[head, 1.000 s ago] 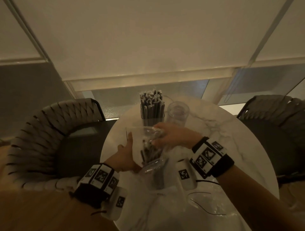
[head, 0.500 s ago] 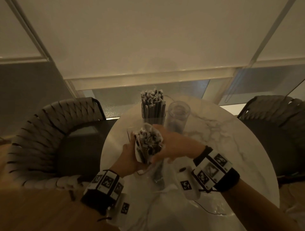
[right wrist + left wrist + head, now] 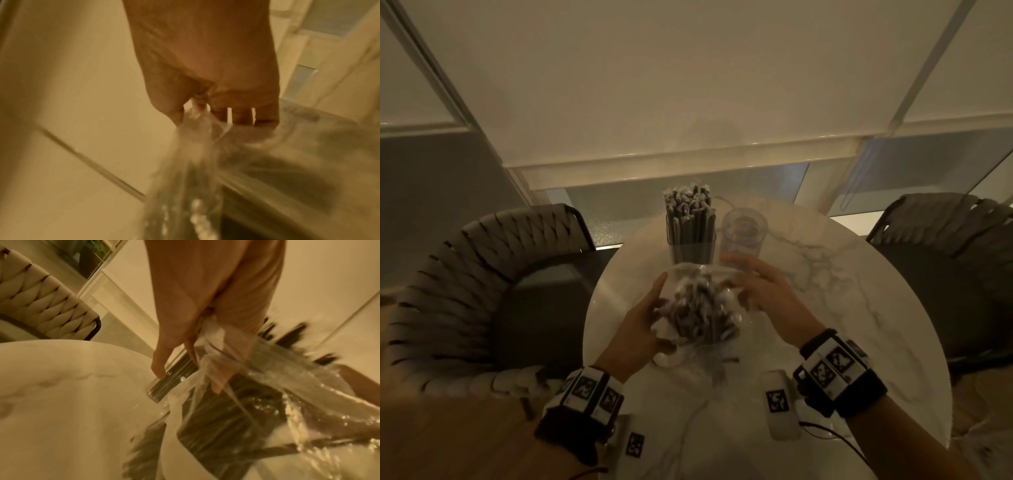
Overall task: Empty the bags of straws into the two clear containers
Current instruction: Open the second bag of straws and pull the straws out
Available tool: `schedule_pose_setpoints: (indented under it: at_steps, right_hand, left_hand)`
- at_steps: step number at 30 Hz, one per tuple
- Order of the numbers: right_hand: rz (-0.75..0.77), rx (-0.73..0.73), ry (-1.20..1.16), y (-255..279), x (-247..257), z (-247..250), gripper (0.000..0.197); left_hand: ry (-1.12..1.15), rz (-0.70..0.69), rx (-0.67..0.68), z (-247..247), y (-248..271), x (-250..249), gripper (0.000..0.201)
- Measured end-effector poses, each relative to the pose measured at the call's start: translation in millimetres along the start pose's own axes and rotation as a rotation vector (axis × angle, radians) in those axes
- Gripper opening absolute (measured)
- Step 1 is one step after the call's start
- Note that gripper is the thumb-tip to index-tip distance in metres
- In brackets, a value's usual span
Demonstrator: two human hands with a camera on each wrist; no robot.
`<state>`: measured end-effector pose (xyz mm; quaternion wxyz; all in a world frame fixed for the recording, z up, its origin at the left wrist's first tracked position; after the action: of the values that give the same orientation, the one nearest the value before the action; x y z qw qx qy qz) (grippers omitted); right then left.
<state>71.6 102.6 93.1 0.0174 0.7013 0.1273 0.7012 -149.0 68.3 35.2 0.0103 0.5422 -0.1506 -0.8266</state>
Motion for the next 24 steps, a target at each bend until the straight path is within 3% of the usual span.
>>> schedule_pose_setpoints:
  at_steps: [3,6,7,9,10,12,16,21,24]
  right_hand:
    - [-0.077,-0.131,0.149,-7.7,-20.1,11.7,0.023]
    - [-0.165,-0.170,0.299,-7.6,-44.2,17.6,0.020]
    - [-0.172,-0.171,0.327,-7.4,-48.8,19.3,0.022]
    - [-0.225,-0.148,0.418,-4.9,-48.9,20.3,0.029]
    - [-0.287,-0.116,0.483,-1.9,-44.8,19.7,0.035]
    - [-0.421,-0.018,0.581,5.4,-35.9,19.0,0.051]
    - [-0.540,0.112,0.377,23.3,-26.7,14.6,0.070]
    - [-0.326,0.046,0.146,14.0,-39.4,11.2,0.042]
    - [-0.341,0.026,-0.183,4.4,-49.1,10.0,0.038]
  left_hand:
    - [-0.101,-0.065,-0.017,4.5,5.5,15.5,0.091]
    - [-0.156,0.010,0.072,-1.6,11.8,24.3,0.076]
    - [-0.211,0.040,0.109,-4.7,10.6,28.4,0.081]
    - [-0.296,0.045,0.153,-13.0,9.6,24.9,0.115]
    - [-0.274,0.041,0.151,-17.9,7.1,24.2,0.128]
    - [-0.134,0.108,0.100,-26.4,5.1,22.1,0.135]
    - [-0.042,0.202,-0.032,-41.9,-0.3,15.8,0.133]
    - [-0.105,0.194,-0.116,-46.4,0.2,16.1,0.144]
    - [-0.161,0.188,-0.047,-45.8,-3.5,26.5,0.127]
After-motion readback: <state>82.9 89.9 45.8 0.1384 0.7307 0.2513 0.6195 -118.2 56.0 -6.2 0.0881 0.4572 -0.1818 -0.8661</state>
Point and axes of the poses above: each hand's wrist, its own y-axis away from the middle knuckle, its own z-axis out of the back of the hand, x = y × z, the point moved 3 cm from there along -y, towards the middle knuckle, and after that the axes turned 3 degrees about -y, right-handed, at the moved point
